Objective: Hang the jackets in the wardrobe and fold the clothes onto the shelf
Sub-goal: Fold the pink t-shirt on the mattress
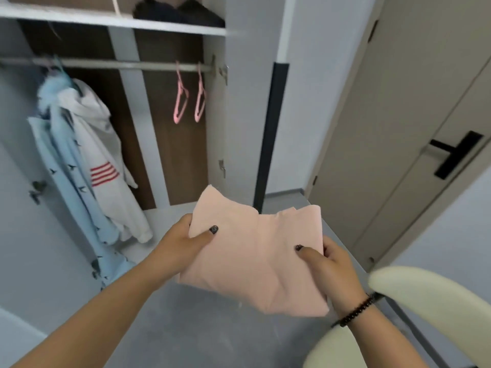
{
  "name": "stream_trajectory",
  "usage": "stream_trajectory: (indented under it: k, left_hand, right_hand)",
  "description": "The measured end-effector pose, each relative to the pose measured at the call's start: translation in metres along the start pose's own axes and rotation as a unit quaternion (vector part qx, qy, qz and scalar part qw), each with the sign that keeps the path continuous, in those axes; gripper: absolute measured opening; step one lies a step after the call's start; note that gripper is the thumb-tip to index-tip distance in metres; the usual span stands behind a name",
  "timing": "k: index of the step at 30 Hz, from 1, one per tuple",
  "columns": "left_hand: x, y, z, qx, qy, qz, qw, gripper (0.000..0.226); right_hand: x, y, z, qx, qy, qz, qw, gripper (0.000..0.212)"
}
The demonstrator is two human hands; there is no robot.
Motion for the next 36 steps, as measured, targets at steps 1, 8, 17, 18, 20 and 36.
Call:
stream_trajectory:
  k: [1,8,17,18,20,36]
  left_hand:
    - [-0.005,0.002,-0.014,-0.010,0.001,0.005,1.000,0.043]
    - [-0.044,0.017,-0.102,-0.055,0.041,0.038,0.997,0.034]
    - [-0.102,0.058,-0.185,-0.140,0.113,0.114,0.977,0.032]
    - [-0.108,0.067,-0.193,-0.150,0.117,0.119,0.974,0.031]
    - [-0.119,0.090,-0.207,-0.168,0.124,0.126,0.970,0.031]
    - [-0.285,0.263,-0.290,-0.190,0.132,0.235,0.944,0.015]
  right_hand:
    - [0.012,0.001,0.011,0.003,0.002,-0.008,1.000,0.017]
    - [0.085,0.015,0.082,0.039,0.038,-0.072,0.996,0.026]
    - [0.158,0.070,0.149,0.074,0.067,-0.136,0.986,0.008]
    - [0.165,0.079,0.157,0.078,0.076,-0.140,0.984,0.009]
    - [0.179,0.101,0.170,0.081,0.096,-0.148,0.981,0.011]
    - [0.319,0.271,0.235,0.060,0.220,-0.212,0.950,0.007]
Point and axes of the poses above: each hand's wrist, its own y-axis towards the middle knuckle, its own z-axis out of the palm, x = y × z, the point moved 4 cm from there along y, towards the middle knuckle, and after that the axes turned 3 degrees about -y, right-handed, at the moved point
